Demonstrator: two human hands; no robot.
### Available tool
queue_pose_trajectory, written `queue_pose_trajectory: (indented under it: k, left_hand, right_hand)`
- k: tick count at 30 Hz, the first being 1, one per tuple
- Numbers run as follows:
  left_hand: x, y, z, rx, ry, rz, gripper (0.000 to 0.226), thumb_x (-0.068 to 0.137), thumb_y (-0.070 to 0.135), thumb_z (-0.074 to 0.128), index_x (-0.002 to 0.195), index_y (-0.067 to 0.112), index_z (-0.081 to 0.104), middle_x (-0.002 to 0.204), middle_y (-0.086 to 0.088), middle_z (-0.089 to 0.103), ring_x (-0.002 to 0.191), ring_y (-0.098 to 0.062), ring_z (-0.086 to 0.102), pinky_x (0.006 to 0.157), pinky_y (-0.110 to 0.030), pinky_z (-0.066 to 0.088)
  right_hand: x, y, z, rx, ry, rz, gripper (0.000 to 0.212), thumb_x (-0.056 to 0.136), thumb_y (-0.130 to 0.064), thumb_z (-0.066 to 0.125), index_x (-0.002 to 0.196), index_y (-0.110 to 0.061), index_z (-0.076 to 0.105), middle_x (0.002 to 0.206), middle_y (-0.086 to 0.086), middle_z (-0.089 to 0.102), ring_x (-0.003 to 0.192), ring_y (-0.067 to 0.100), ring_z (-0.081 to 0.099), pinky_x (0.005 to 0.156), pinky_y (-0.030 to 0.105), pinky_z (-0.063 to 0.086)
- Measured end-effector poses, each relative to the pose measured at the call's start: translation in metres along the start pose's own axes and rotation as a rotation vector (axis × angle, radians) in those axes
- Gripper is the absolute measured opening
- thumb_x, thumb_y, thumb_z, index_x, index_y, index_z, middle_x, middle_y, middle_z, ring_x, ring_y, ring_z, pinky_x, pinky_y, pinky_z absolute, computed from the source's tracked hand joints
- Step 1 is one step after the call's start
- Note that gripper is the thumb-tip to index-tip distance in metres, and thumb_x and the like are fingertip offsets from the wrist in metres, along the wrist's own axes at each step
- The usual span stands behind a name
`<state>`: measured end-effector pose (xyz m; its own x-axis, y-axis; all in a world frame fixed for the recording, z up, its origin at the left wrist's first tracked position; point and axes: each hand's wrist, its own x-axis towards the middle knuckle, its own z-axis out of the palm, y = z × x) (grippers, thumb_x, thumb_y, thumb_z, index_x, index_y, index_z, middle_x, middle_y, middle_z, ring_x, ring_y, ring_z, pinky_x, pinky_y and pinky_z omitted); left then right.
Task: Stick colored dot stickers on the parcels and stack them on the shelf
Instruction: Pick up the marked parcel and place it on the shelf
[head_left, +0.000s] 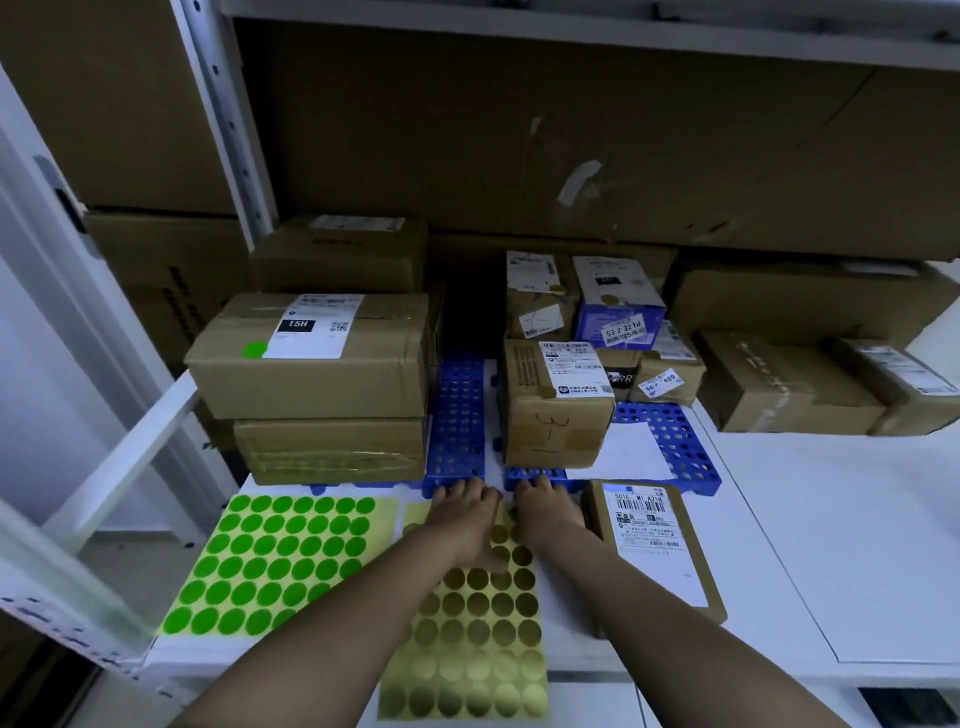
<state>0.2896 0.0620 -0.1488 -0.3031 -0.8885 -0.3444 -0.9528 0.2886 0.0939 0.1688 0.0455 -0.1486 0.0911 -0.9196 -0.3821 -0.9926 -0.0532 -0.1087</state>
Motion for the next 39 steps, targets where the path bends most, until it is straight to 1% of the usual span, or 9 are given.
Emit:
queue_pose_trajectory:
  k: [12, 16, 22, 24, 26, 30, 33, 36, 39]
  left_hand:
    - [0.004, -0.006, 0.007, -0.208, 0.028, -0.006, 0.086, 0.072, 0.046, 0.074, 0.142, 0.025, 0.028, 0.140, -0.003, 0.023, 0.133, -0.028, 0.025, 0.111, -0.041, 0.020]
    - [0.004, -0.010, 0.011, -0.262, 0.047, -0.013, 0.081, 0.072, 0.045, 0.074, 0.140, 0.031, 0.032, 0.141, 0.000, 0.025, 0.136, -0.025, 0.023, 0.111, -0.040, 0.018]
    - [0.007, -0.013, 0.010, -0.441, 0.124, -0.114, 0.048, 0.077, 0.039, 0.072, 0.121, 0.035, 0.054, 0.129, 0.006, 0.049, 0.125, -0.020, 0.042, 0.102, -0.036, 0.033]
    - [0.009, -0.014, 0.006, -0.626, 0.168, -0.163, 0.020, 0.082, 0.038, 0.068, 0.100, 0.037, 0.060, 0.111, 0.012, 0.062, 0.110, -0.015, 0.056, 0.093, -0.032, 0.042]
    - [0.008, -0.015, -0.002, -0.790, 0.172, -0.178, 0.008, 0.087, 0.033, 0.063, 0.094, 0.032, 0.061, 0.099, 0.011, 0.064, 0.095, -0.013, 0.061, 0.082, -0.028, 0.047]
    - [0.005, -0.020, -0.023, -0.920, 0.136, -0.101, 0.012, 0.092, 0.016, 0.056, 0.094, 0.011, 0.067, 0.092, -0.007, 0.063, 0.082, -0.014, 0.056, 0.070, -0.025, 0.042]
    - [0.001, -0.025, -0.035, -0.971, 0.082, -0.074, 0.018, 0.092, 0.015, 0.057, 0.106, 0.010, 0.068, 0.093, -0.001, 0.062, 0.084, -0.008, 0.055, 0.068, -0.017, 0.041]
    - [-0.001, -0.027, -0.041, -1.004, 0.070, -0.076, 0.025, 0.091, 0.014, 0.059, 0.114, 0.012, 0.065, 0.100, 0.001, 0.063, 0.093, -0.009, 0.058, 0.076, -0.018, 0.044]
    - [-0.003, -0.026, -0.043, -1.068, 0.065, -0.067, 0.027, 0.088, 0.007, 0.060, 0.115, 0.011, 0.064, 0.102, -0.001, 0.065, 0.094, -0.011, 0.060, 0.077, -0.017, 0.047]
  right_hand:
    - [-0.001, 0.006, -0.005, 0.005, 0.005, -0.008, 0.067, 0.092, -0.013, 0.055, 0.150, -0.013, 0.022, 0.155, 0.015, 0.018, 0.137, 0.034, 0.031, 0.107, 0.043, 0.034]
    - [-0.002, 0.006, -0.005, 0.053, 0.054, -0.017, 0.050, 0.092, -0.006, 0.050, 0.140, -0.009, 0.035, 0.142, 0.016, 0.041, 0.128, 0.033, 0.044, 0.101, 0.040, 0.043]
    - [-0.007, 0.012, -0.007, 0.343, 0.093, -0.018, 0.022, 0.091, -0.008, 0.046, 0.111, -0.011, 0.056, 0.115, 0.014, 0.062, 0.110, 0.032, 0.058, 0.088, 0.035, 0.045]
    - [-0.006, 0.013, -0.008, 0.495, 0.125, -0.072, 0.011, 0.088, -0.007, 0.051, 0.094, -0.017, 0.052, 0.099, 0.008, 0.064, 0.099, 0.028, 0.060, 0.082, 0.033, 0.045]
    - [-0.007, 0.015, -0.009, 0.671, 0.176, -0.134, 0.024, 0.086, -0.002, 0.054, 0.082, -0.024, 0.044, 0.081, -0.003, 0.056, 0.084, 0.020, 0.057, 0.078, 0.032, 0.043]
    - [-0.015, 0.020, -0.013, 0.806, 0.247, -0.279, 0.034, 0.087, 0.002, 0.054, 0.081, -0.030, 0.044, 0.075, -0.006, 0.052, 0.071, 0.008, 0.049, 0.071, 0.025, 0.039]
    - [-0.018, 0.022, -0.017, 0.825, 0.314, -0.318, 0.035, 0.089, 0.000, 0.053, 0.080, -0.034, 0.051, 0.079, 0.001, 0.062, 0.074, 0.009, 0.057, 0.070, 0.022, 0.043]
    - [-0.023, 0.022, -0.020, 0.849, 0.356, -0.320, 0.035, 0.090, -0.002, 0.054, 0.077, -0.034, 0.058, 0.080, -0.009, 0.064, 0.073, -0.008, 0.056, 0.064, 0.008, 0.040]
    - [-0.023, 0.022, -0.019, 0.865, 0.351, -0.313, 0.022, 0.089, -0.008, 0.059, 0.085, -0.028, 0.064, 0.083, -0.005, 0.064, 0.069, -0.010, 0.054, 0.062, 0.008, 0.040]
